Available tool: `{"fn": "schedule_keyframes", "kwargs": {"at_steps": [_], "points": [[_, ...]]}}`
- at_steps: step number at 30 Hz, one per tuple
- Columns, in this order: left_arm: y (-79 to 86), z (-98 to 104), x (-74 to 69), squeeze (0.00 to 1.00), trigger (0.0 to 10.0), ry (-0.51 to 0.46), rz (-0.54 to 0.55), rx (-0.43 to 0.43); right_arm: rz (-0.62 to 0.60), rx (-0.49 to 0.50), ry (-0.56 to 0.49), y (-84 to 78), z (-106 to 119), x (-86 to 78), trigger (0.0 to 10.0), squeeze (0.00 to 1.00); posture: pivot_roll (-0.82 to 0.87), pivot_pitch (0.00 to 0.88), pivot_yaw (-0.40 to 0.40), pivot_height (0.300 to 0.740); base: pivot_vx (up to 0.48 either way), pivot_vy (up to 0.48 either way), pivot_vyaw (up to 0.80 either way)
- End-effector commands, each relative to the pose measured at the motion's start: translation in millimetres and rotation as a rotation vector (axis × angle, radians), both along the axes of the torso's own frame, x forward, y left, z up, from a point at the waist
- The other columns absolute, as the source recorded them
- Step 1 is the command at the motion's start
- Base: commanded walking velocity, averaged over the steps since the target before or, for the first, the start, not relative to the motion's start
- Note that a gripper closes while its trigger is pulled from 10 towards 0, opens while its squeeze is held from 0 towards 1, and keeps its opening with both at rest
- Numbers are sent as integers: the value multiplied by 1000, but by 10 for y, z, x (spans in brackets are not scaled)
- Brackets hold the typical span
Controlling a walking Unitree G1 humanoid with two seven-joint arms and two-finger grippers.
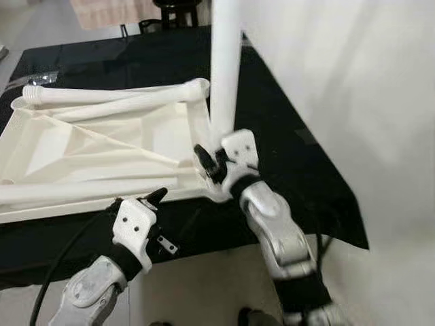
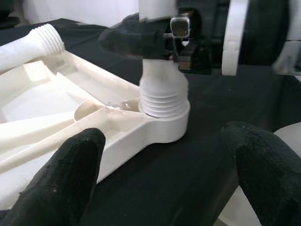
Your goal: Building children table
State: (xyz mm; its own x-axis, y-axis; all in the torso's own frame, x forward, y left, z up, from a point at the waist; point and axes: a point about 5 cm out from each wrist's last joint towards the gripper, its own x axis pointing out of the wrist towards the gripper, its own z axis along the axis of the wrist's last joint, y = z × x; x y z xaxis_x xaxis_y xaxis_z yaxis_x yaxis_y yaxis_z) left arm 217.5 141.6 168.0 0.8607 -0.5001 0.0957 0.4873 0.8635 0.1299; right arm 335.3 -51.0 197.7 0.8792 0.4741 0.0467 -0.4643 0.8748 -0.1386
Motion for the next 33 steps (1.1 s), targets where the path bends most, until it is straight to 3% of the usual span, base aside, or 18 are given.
{"fn": "schedule_keyframes", "kwargs": {"at_steps": [1, 2, 4, 5, 6, 8, 10, 13, 19, 20, 25, 32, 33], "points": [[31, -45, 18, 0, 10000, 9, 26, 11, 4, -2, 92, -72, -207, 48, 10000, 945, -59, 164, -24, 740, 0, 0, 0], [44, -44, 42, 0, 10000, 8, 37, 6, 96, 40, 73, -78, -125, 105, 10000, 1000, -55, 152, -31, 740, 0, 0, 0], [54, -40, 61, 0, 10000, 3, 45, 5, 215, 74, 40, -82, 10, 127, 10000, 1000, -55, 148, -35, 740, 0, 0, 0], [54, -40, 61, 0, 10000, 3, 45, 5, 215, 74, 40, -82, 10, 127, 10000, 1000, -55, 148, -35, 740, 0, 0, 0], [49, -36, 69, 0, 10000, 0, 44, 9, 257, 58, 28, -108, 73, 135, 10000, 0, -51, 143, -38, 740, 0, 0, 0], [43, -33, 68, 0, 10000, -4, 40, 16, 295, 37, 26, -130, 108, 140, 10000, 0, -51, 143, -40, 740, 0, 0, 0], [34, -25, 49, 0, 10000, 0, 22, 4, 447, -1, 19, -185, 184, 177, 10000, 0, -40, 130, -50, 740, 0, 0, 0], [12, -33, 16, 0, 10000, 16, -13, -12, 547, -26, 6, -218, 221, 227, 10000, 0, -38, 128, -50, 740, 0, 0, 0], [-121, -95, -172, 0, 10000, 75, -119, -31, 734, -86, 21, -252, 288, 321, 10000, 0, -12, 120, -54, 740, 0, 0, 0], [-139, -102, -194, 0, 10000, 81, -115, -46, 778, -96, 37, -261, 302, 333, 0, 0, -8, 121, -54, 740, 0, 0, 0], [-142, -109, -213, 0, 10000, 86, -95, -66, 799, -131, 57, -294, 310, 364, 0, 0, -6, 117, -54, 740, 0, 0, 0], [-135, -139, -174, 0, 10000, 75, -57, -89, 693, -130, 82, -429, 278, 472, 0, 0, -21, 112, -48, 740, 0, 0, 0], [-122, -136, -140, 0, 10000, 66, -39, -99, 633, -108, 92, -481, 184, 468, 0, 0, -38, 111, -45, 740, 0, 0, 0]]}}
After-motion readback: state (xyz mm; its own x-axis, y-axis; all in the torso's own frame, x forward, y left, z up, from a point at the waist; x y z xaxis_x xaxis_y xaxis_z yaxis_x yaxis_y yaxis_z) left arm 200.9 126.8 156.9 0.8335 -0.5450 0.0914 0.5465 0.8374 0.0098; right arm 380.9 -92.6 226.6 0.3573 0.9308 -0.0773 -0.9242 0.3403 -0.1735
